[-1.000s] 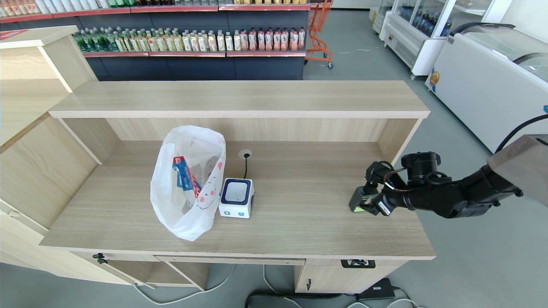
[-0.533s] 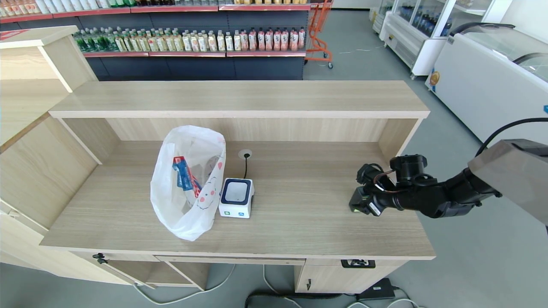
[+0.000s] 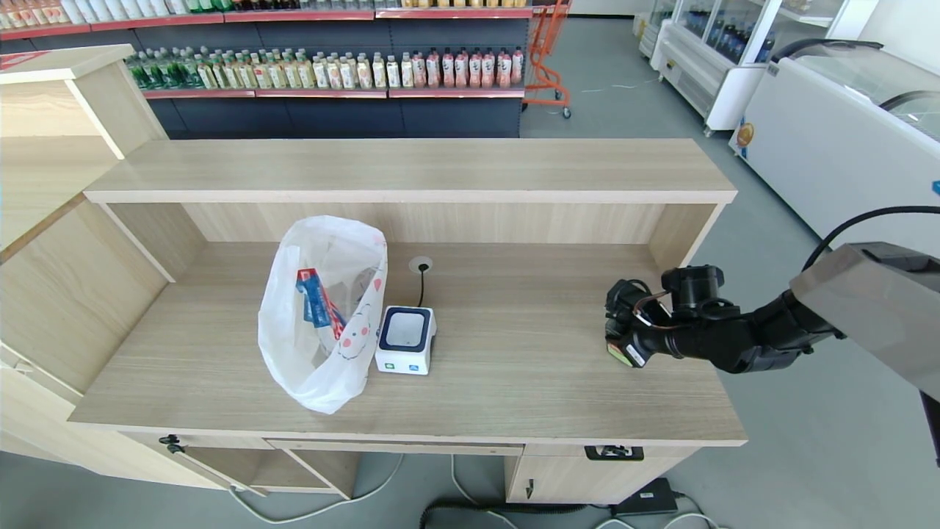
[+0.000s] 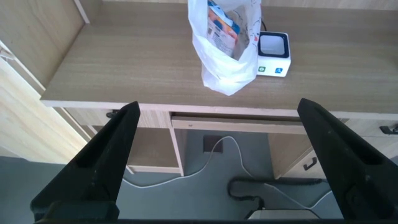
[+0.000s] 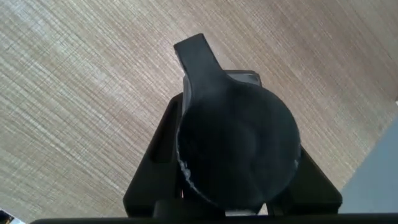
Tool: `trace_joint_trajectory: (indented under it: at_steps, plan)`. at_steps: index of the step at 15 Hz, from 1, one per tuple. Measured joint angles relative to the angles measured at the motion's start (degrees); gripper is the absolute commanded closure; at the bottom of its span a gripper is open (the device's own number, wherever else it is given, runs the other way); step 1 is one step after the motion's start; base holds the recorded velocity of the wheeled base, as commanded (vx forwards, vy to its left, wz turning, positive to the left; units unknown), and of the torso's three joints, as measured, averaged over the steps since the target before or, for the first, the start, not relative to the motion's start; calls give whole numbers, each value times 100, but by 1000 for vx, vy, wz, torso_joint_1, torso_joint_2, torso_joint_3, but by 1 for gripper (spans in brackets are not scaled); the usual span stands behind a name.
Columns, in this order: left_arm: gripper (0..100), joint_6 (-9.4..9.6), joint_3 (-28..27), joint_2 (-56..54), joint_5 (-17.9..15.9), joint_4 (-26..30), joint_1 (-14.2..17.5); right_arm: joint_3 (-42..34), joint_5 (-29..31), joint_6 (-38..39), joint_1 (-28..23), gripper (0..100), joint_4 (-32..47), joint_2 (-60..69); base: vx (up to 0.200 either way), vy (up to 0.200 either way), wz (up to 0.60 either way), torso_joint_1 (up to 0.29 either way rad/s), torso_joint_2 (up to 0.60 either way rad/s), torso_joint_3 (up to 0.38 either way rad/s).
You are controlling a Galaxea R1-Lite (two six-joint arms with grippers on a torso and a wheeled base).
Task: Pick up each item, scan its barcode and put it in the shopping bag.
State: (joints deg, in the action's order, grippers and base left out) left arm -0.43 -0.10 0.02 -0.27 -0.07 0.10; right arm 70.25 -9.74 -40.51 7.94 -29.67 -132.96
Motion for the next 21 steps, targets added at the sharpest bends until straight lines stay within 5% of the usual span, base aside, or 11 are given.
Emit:
trace_joint_trajectory:
  at_steps: [4, 7, 9, 11, 13, 16, 21]
  plan:
    - [0, 0, 0, 0, 0, 0, 1, -653, -2, 386, -15, 100, -501, 499, 0, 0, 0, 0, 0, 0]
    - [0, 0, 0, 0, 0, 0, 1, -2393, -7, 345, -166, 100, -2438, 1191, 0, 0, 0, 0, 0, 0]
    - [0, 0, 0, 0, 0, 0, 0, -3733, -240, -829, -373, 100, -4387, 1670, 0, 0, 0, 0, 0, 0]
    - [0, 0, 0, 0, 2, 0, 0, -4383, -1484, -2394, -496, 100, -4943, 2087, 0, 0, 0, 0, 0, 0]
    - [0, 0, 0, 0, 0, 0, -5, -4514, -2631, -4146, -529, 100, -4820, 2374, 0, 0, 0, 0, 0, 0]
    - [0, 0, 0, 0, 0, 0, 0, -4556, -4202, -6645, -530, 100, -3410, 2745, 0, 0, 0, 0, 0, 0]
    - [0, 0, 0, 0, 0, 0, 0, -4578, -5983, -9637, -723, 100, -1475, 3406, 0, 0, 0, 0, 0, 0]
